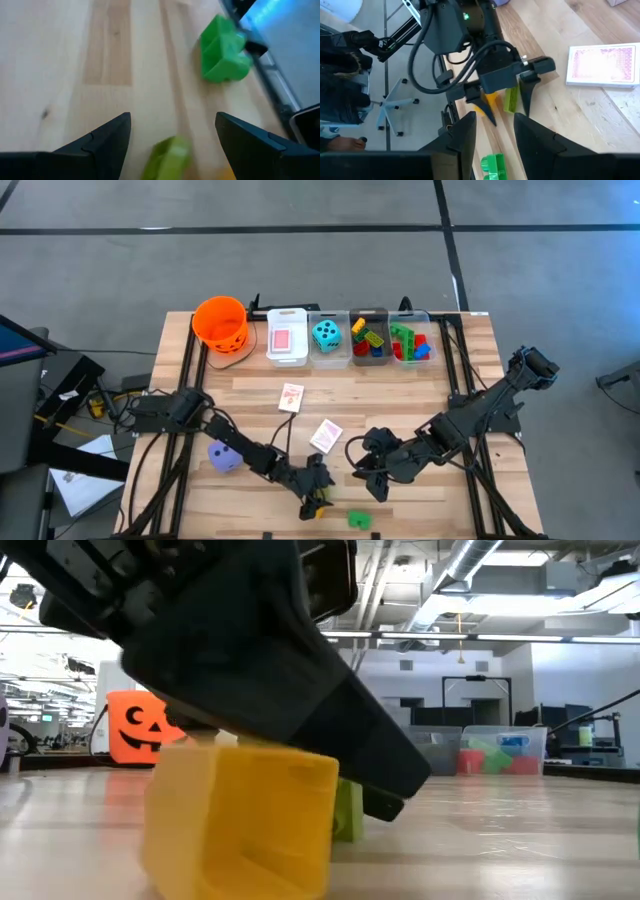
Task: Pick & Place Toys
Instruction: Put the small green game piece into the black bin
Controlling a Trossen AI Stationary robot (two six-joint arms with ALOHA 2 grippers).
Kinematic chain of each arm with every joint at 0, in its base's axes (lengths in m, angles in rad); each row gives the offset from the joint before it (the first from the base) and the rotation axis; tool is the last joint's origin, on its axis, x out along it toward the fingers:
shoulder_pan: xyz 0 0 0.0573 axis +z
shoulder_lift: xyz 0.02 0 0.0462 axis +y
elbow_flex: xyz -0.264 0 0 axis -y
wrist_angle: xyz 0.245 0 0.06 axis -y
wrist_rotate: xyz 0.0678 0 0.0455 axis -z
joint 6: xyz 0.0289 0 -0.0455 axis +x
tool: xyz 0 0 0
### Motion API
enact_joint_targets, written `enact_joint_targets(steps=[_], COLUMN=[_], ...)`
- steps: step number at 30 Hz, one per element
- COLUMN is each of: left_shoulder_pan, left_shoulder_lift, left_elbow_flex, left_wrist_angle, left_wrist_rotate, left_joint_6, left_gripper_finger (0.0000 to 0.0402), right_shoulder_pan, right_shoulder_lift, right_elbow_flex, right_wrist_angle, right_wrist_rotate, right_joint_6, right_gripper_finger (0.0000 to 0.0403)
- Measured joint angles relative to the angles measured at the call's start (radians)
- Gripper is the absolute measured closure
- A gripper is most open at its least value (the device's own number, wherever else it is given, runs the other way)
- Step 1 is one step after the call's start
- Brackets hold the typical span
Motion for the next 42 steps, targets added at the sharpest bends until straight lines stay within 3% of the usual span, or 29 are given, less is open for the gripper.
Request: enact_joint_targets(steps=[19, 26, 42], left_shoulder_pan=[0.007, 0.020, 0.019], left_shoulder_lift=[-0.003, -0.007, -0.006], left_elbow_flex=[0.000, 0.001, -0.003], left_wrist_angle=[-0.040, -0.091, -0.179], left_wrist_rotate=[0.033, 0.091, 0.100], left_joint_6=[0.009, 0.013, 0.135], left_gripper_finger=[0.0119, 0.0119, 0.0119], right_shoulder_pan=[0.000, 0.000, 0.000], right_shoulder_lift=[0.000, 0.000, 0.000], right_elbow_flex=[0.000, 0.000, 0.000], right_wrist_angle=[0.000, 0.000, 0.008], right_wrist_rotate=[0.000, 0.000, -0.001], right_joint_6=[0.000, -0.003, 0.008], right_gripper_finger=[0.0274, 0.0274, 0.0274])
